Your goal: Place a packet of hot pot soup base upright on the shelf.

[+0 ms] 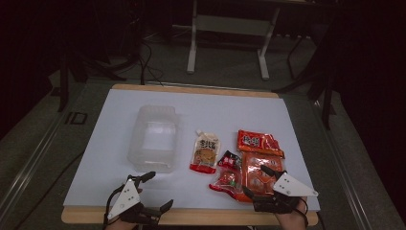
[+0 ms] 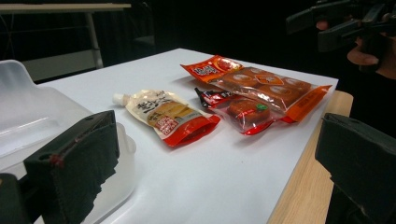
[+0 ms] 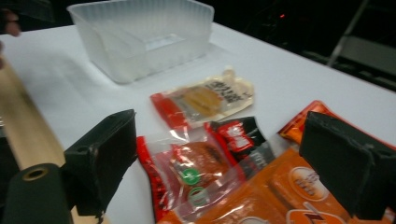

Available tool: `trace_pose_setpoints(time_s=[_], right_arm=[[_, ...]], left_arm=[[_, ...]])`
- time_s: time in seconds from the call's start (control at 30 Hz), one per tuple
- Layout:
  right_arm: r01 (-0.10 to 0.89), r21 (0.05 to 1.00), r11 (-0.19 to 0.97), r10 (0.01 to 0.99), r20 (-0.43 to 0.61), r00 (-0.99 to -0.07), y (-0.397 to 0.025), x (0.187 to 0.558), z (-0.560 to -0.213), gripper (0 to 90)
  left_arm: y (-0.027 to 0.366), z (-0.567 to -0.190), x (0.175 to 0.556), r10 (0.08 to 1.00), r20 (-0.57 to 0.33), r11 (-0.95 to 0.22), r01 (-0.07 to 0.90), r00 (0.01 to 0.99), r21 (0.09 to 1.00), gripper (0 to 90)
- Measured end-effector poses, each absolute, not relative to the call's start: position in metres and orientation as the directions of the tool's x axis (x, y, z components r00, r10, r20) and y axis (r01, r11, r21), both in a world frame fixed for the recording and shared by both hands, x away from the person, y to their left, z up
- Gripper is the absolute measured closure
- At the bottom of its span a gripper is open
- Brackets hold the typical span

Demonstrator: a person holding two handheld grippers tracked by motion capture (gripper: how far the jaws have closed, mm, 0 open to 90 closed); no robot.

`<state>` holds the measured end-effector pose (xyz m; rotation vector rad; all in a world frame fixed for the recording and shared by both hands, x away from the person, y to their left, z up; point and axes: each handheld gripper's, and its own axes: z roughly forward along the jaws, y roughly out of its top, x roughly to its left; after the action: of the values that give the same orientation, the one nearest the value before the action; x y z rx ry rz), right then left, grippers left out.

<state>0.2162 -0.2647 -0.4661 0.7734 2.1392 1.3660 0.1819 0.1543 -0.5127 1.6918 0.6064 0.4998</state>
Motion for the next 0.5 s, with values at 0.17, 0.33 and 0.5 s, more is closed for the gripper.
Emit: trace_pose_setpoints(time_s=[0.17, 0.33, 0.5], right_arm=[[0.205, 0.913, 0.354, 0.703, -0.115, -0.702, -0.2625, 0.2170, -0.4711, 10.9], [0.193, 0.895, 0.401, 0.669, -0.142, -0.730, -0.2565, 0.2172, -0.4724, 13.9], [0.189, 0.901, 0.391, 0.653, -0.127, -0.747, -0.2555, 0.2152, -0.4686, 13.7]], left_arm=[[0.1530, -0.5124, 0.1810, 0.632, 0.009, -0.161, 0.120, 0.775, 0.980, 0.2], [0.1526, -0.5121, 0.1805, 0.632, 0.017, -0.167, 0.115, 0.775, 0.979, 0.2], [0.1533, -0.5119, 0.1810, 0.631, 0.014, -0.163, 0.115, 0.775, 0.980, 0.2]])
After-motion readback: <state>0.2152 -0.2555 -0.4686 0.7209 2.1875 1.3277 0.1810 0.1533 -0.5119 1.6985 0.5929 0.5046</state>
